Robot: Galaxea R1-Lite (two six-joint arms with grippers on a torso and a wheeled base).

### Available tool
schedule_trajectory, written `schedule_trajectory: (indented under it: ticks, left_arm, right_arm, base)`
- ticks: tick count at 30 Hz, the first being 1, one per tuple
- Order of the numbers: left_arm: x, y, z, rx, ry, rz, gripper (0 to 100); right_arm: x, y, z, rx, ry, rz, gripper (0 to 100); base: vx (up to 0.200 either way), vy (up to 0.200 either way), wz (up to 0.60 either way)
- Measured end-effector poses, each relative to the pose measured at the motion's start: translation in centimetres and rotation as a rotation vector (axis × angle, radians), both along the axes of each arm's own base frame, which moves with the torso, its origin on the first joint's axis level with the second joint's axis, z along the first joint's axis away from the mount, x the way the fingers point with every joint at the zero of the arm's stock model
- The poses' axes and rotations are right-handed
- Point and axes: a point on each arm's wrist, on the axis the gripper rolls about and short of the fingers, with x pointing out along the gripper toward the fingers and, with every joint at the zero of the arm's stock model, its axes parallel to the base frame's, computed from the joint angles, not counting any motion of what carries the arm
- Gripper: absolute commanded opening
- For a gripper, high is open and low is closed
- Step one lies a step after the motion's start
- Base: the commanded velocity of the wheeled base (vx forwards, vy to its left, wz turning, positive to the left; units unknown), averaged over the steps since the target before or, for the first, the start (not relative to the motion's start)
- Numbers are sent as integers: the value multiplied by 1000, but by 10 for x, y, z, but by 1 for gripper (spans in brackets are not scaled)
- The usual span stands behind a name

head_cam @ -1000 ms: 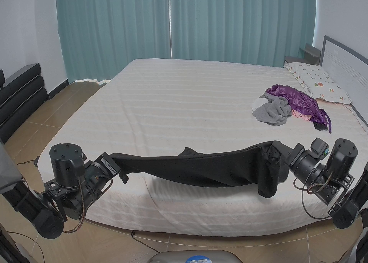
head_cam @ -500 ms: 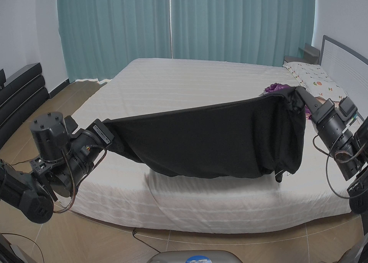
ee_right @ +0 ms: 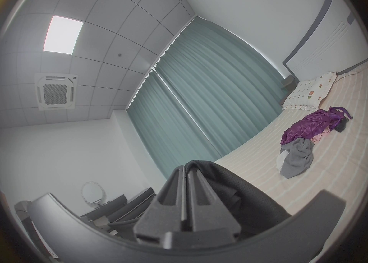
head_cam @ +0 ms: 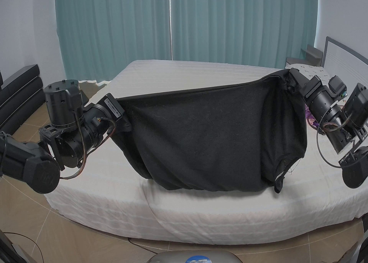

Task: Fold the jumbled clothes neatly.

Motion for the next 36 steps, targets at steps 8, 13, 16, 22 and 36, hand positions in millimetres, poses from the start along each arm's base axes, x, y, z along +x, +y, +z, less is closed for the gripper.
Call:
schedule_trajectory:
  ticks: [8,13,16,22,36]
  left_arm:
    - [35,-2,-11,2,29,-35,0]
    - [65,-3,-31,11,68,-38,0]
    - [84,-5,-47,18,95,-34,0]
    - [113,-14,-86,41,156,-32,0]
    - [155,-35,-158,11,236,-18,100]
  right_arm:
    - [51,1,-23,-49,44,-57,0]
    - [79,3,-42,-101,78,-84,0]
    - [96,4,-59,-126,110,-99,0]
    - [122,6,-104,-159,198,-118,0]
    - [165,10,-184,-182,317,-172,100]
  base:
    - [200,0,0]
    - [200,0,0]
    - [67,0,0]
    - [0,0,0]
    - [0,0,0]
